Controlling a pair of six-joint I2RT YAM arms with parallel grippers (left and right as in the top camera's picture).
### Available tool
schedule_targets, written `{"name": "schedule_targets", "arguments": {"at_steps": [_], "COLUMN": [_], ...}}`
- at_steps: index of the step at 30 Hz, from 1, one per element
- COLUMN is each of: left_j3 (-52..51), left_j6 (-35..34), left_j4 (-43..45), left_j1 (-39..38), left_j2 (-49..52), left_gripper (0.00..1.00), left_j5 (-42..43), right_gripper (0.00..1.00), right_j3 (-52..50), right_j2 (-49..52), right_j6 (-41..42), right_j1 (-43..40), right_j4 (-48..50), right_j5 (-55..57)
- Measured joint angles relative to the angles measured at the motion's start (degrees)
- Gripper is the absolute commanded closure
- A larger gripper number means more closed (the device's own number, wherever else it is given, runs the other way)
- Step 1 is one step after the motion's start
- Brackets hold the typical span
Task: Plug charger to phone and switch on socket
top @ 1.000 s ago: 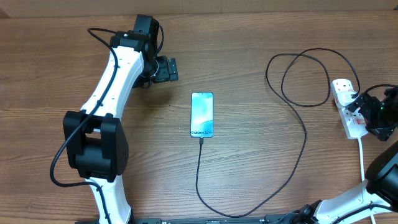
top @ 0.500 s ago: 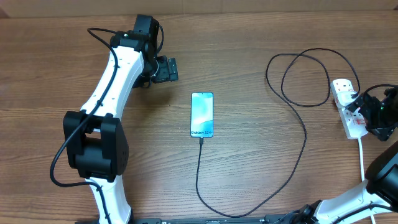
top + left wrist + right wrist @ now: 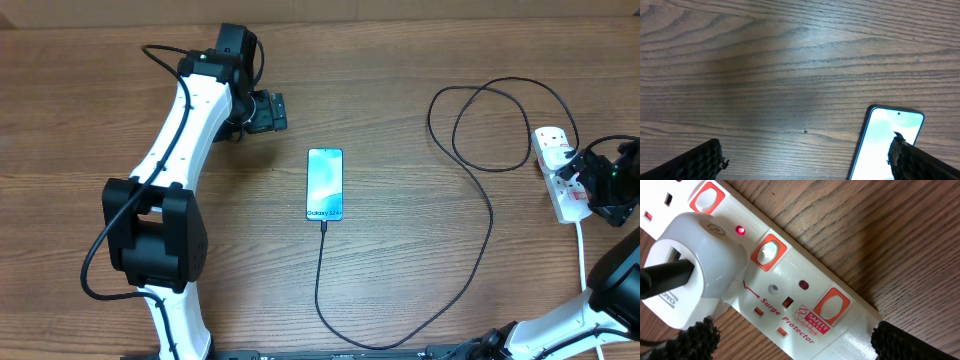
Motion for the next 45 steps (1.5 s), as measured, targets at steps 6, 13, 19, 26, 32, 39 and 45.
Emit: {"name": "schedule_targets", "arguments": {"at_steps": [6,13,19,26,32,39,45], "left_j3": [-0.1,-0.1,-0.1,-0.1,-0.4,-8.3,-21.4], "left_j6": [0.0,0.0,0.0,0.0,0.0,0.0,0.0], "left_j4": [0.0,0.1,0.0,0.0,0.0,0.0,0.0], "left_j1": [-1.7,-3.0,-3.1,-3.1,-3.1,-3.1,-3.1], "left_j2": [-5.2,-23.5,-37.4,-48.4,-55.4,-62.6,-66.3], "left_gripper": [0.01,0.0,0.0,0.0,0.01,0.01,0.0], "left_j5": [0.0,0.0,0.0,0.0,0.0,0.0,-0.2], "right_gripper": [0.0,0.0,0.0,0.0,0.0,0.0,0.0], "right_j3": [0.0,0.0,0.0,0.0,0.0,0.0,0.0], "right_j2": [0.0,0.0,0.0,0.0,0.0,0.0,0.0], "right_j6": [0.0,0.0,0.0,0.0,0.0,0.0,0.0], "right_j1": [0.0,0.0,0.0,0.0,0.0,0.0,0.0], "right_j4": [0.0,0.0,0.2,0.2,0.3,0.3,0.3], "right_j5": [0.0,0.0,0.0,0.0,0.0,0.0,0.0]}}
